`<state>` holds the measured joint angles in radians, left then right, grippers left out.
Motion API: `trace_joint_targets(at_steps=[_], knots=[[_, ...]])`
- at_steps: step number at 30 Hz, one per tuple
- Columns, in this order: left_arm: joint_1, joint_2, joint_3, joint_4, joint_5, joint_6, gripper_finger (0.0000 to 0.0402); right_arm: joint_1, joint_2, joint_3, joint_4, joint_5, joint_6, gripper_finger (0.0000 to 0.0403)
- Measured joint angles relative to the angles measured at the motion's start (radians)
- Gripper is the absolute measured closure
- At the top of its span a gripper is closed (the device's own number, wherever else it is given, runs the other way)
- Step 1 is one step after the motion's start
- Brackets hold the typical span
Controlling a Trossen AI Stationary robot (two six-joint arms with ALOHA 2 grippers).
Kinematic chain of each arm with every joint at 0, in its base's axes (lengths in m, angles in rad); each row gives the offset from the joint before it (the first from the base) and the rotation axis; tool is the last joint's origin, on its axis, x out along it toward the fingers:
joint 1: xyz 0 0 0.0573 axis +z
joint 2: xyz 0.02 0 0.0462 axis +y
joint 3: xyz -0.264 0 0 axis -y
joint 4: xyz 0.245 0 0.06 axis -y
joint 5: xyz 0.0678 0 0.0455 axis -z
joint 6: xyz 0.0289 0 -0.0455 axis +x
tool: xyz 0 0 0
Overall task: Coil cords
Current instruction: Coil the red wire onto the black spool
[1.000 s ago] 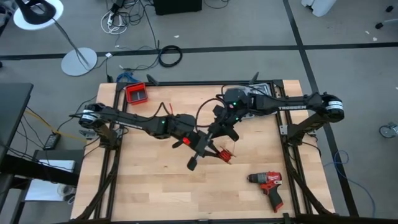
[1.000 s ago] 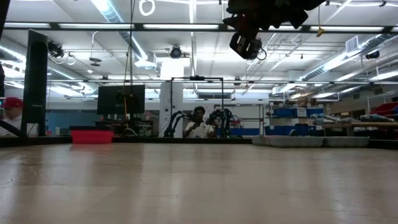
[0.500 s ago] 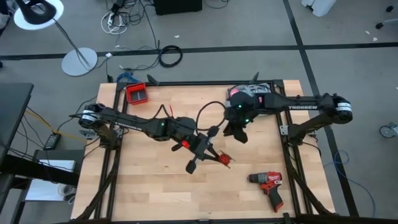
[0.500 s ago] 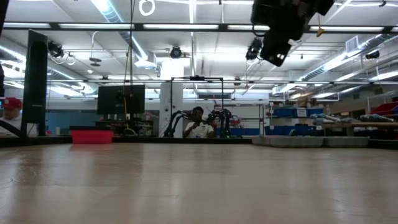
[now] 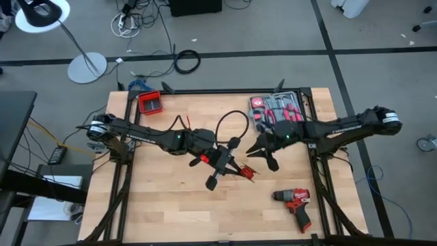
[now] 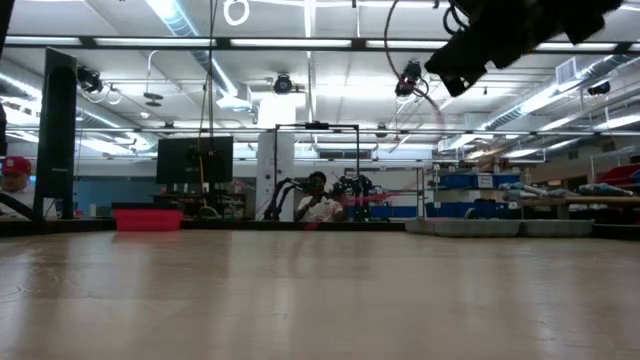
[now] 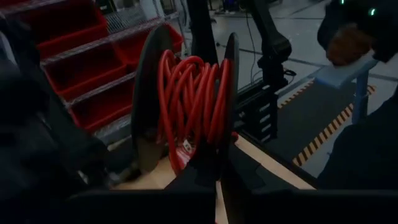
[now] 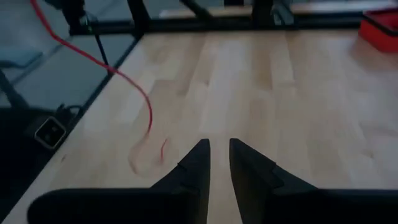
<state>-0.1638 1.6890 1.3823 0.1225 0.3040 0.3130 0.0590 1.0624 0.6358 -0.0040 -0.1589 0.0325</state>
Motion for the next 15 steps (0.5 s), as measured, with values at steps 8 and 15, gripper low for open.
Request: trace_joint_targets(at_steps=[8,15], knots=[[0.0,0.0,0.0,0.034,-0.045,0.023,0.0392,0.083,0.057,-0.198,0.448,0.061,0.063,0.0346],[0.0,0.0,0.0,0.063,-0.062,0.048,0.0392,0.14,0.137,-0.2,0.571,0.126,0.071,0.0338]])
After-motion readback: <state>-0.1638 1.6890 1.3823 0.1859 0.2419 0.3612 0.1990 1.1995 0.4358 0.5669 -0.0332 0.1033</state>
